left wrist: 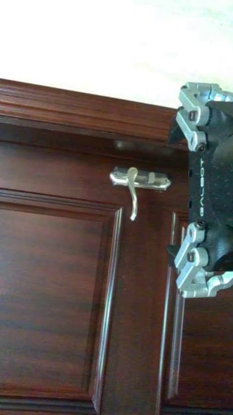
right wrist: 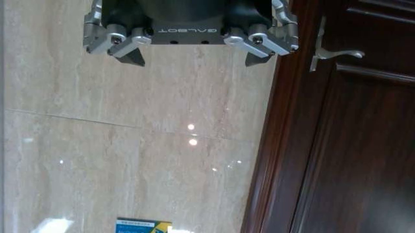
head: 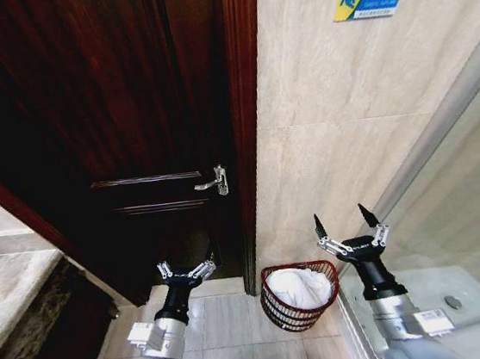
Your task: Discard the used towel into the hamper.
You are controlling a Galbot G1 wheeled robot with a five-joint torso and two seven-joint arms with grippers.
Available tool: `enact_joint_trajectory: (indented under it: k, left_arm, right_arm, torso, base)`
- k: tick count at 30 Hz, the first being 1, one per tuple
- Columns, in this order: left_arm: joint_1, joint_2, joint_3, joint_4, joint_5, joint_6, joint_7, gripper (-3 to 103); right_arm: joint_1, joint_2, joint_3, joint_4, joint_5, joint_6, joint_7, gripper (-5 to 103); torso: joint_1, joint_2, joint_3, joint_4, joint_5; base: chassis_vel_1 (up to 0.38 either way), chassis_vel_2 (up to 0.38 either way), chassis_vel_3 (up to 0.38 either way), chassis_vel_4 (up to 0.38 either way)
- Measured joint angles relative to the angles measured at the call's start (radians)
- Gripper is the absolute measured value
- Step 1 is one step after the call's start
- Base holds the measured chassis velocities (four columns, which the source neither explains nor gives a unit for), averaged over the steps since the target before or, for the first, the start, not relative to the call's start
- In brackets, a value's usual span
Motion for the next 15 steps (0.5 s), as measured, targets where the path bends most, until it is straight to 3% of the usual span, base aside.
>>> enact_joint_trajectory:
  k: [15]
  left_arm:
    - [0.000, 0.000, 0.000, 0.000, 0.000, 0.000, 0.000, 100]
  right_arm:
    - [0.000, 0.000, 0.000, 0.000, 0.000, 0.000, 0.000, 100]
  torso:
    - [0.000, 0.000, 0.000, -0.0002, -0.0001]
  base:
    - [0.000, 0.000, 0.000, 0.000]
